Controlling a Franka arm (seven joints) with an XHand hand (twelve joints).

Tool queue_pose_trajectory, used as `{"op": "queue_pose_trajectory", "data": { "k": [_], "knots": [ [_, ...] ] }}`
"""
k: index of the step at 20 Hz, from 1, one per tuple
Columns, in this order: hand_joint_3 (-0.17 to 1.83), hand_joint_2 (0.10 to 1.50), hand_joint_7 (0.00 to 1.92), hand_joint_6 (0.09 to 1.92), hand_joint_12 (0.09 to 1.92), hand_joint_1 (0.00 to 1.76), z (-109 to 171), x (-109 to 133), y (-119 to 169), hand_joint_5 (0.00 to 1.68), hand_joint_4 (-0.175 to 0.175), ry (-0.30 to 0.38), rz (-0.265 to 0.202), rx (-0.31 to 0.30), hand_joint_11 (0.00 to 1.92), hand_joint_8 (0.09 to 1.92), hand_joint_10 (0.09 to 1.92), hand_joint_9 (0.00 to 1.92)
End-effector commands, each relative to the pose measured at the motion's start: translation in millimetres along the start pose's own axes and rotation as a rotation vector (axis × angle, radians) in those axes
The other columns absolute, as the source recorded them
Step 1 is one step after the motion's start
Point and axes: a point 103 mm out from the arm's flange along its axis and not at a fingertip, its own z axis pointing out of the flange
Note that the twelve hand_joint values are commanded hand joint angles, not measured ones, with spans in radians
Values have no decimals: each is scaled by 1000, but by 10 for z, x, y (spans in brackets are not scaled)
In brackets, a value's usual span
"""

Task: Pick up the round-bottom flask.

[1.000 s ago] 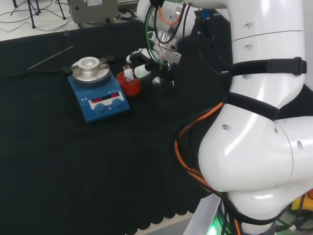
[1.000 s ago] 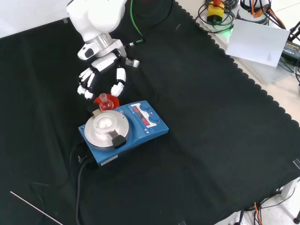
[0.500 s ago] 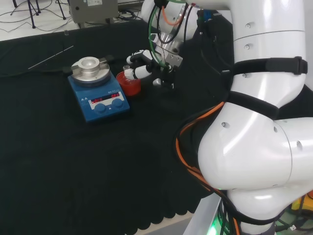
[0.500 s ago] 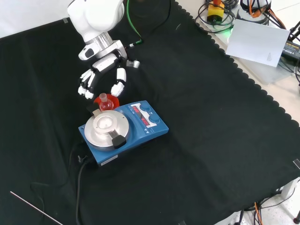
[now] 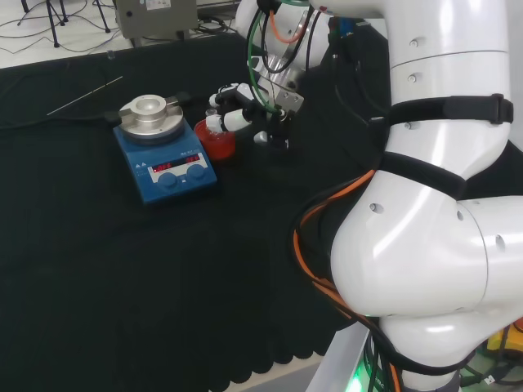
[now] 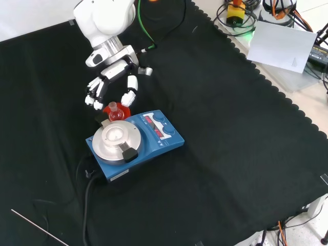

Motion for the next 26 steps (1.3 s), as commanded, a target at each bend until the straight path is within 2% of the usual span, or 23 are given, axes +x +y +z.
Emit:
{"op": "queue_pose_trajectory", "data": {
  "k": [1, 23, 26],
  "knots": [
    [546, 697, 151, 87, 1199, 739, 15, 11, 14, 615, -31, 7, 0, 6, 0, 529, 650, 263],
    [516, 711, 181, 144, 1188, 758, 59, 41, 93, 765, -19, -5, 2, -7, 0, 529, 642, 295],
    [487, 728, 200, 318, 1195, 766, 59, 36, 95, 748, -16, -5, 2, -16, 0, 514, 623, 313]
  ]
}}
